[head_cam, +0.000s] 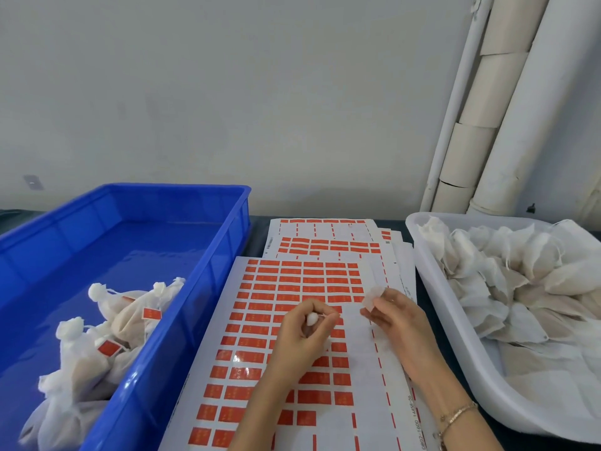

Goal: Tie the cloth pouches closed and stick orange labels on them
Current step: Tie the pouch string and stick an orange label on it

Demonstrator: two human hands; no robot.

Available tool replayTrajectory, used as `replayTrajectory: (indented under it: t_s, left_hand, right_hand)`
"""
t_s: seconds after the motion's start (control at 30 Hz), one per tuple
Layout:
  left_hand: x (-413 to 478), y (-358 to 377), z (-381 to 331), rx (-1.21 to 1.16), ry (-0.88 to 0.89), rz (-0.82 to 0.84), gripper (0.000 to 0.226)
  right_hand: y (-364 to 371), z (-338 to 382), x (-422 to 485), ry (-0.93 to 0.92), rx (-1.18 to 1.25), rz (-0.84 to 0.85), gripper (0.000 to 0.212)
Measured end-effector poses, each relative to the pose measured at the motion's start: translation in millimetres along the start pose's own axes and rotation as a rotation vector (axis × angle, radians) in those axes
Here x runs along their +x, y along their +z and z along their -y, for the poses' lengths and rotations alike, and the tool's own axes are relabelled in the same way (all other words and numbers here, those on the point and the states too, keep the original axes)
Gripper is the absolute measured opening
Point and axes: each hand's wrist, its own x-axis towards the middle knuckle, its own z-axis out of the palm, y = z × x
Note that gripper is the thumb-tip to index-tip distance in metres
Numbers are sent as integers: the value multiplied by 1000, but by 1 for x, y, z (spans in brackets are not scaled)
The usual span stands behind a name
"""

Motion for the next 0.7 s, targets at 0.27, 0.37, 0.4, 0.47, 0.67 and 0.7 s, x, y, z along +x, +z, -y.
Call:
replayTrajectory:
  t_s: [0.27,0.37,0.4,0.47,0.67,0.7]
  left_hand:
    - [-3,4,-1,-29,40,94,8]
    - [-2,4,-1,-11,43,77,7]
    - [-1,5,-1,-7,42,73,6]
    - [-1,5,0,-4,36,62,6]
    - [0,6,0,19,-3,6,3]
    - [0,6,0,27,-8,1,4]
  right_hand:
    - [6,-3,-4,-14,-197,-33,8]
    - [10,-2,-7,-4,-207,8,10]
    - [11,-2,-8,0,-209,18,11]
    - [11,-2,-8,7,-209,33,14]
    - [12,-4,-8,10,-196,54,14]
    - [12,-4,-8,8,-190,63,13]
